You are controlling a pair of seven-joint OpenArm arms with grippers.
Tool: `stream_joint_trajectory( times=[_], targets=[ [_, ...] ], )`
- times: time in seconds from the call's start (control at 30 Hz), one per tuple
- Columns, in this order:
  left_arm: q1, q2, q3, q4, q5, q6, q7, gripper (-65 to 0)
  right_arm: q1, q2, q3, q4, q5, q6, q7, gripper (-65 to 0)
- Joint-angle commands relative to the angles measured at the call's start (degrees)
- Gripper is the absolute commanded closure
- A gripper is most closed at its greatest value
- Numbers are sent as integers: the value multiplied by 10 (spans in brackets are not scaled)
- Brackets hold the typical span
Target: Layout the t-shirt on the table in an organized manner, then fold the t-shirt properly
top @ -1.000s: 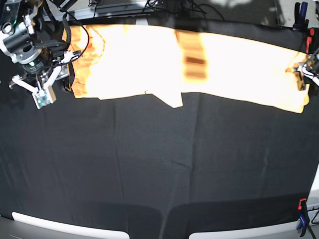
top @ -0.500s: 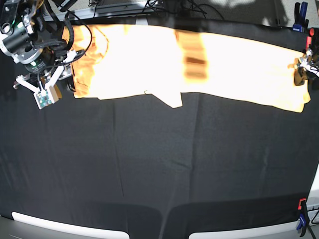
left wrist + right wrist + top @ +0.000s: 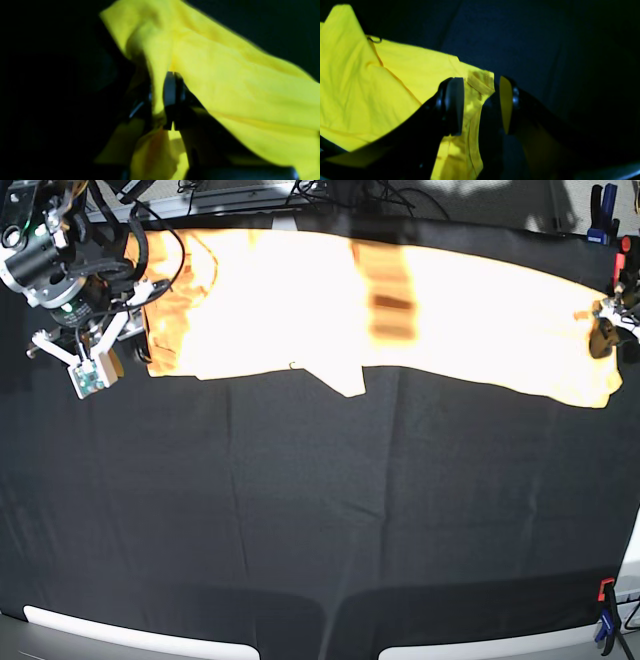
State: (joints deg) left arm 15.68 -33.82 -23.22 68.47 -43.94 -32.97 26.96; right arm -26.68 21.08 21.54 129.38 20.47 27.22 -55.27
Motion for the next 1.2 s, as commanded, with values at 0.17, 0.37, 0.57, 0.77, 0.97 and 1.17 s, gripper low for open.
stream_joint_trajectory(
  times=[0.17, 0.37, 0.57, 0.77, 0.97, 1.17],
  targets=[
    [-4, -14, -4, 32, 57, 48, -2, 0, 1, 7, 6, -20, -40, 0, 0, -231],
    [28, 2, -4, 148, 56, 75, 83, 0, 2, 7, 6, -95, -72, 0, 24, -231],
    [103, 63, -4, 307, 56, 96, 92, 0, 2, 7, 6, -146, -83, 0, 35, -231],
    [158, 136, -2, 440, 26, 96, 107, 0, 2, 7, 6, -151, -83, 0, 39, -231],
    [161, 146, 74, 472, -48, 95, 172, 0, 2, 7, 6, -151, -83, 0, 39, -231],
    [158, 151, 213, 471, -26, 114, 148, 0, 2, 7, 6, -151, -83, 0, 39, -231]
  ],
)
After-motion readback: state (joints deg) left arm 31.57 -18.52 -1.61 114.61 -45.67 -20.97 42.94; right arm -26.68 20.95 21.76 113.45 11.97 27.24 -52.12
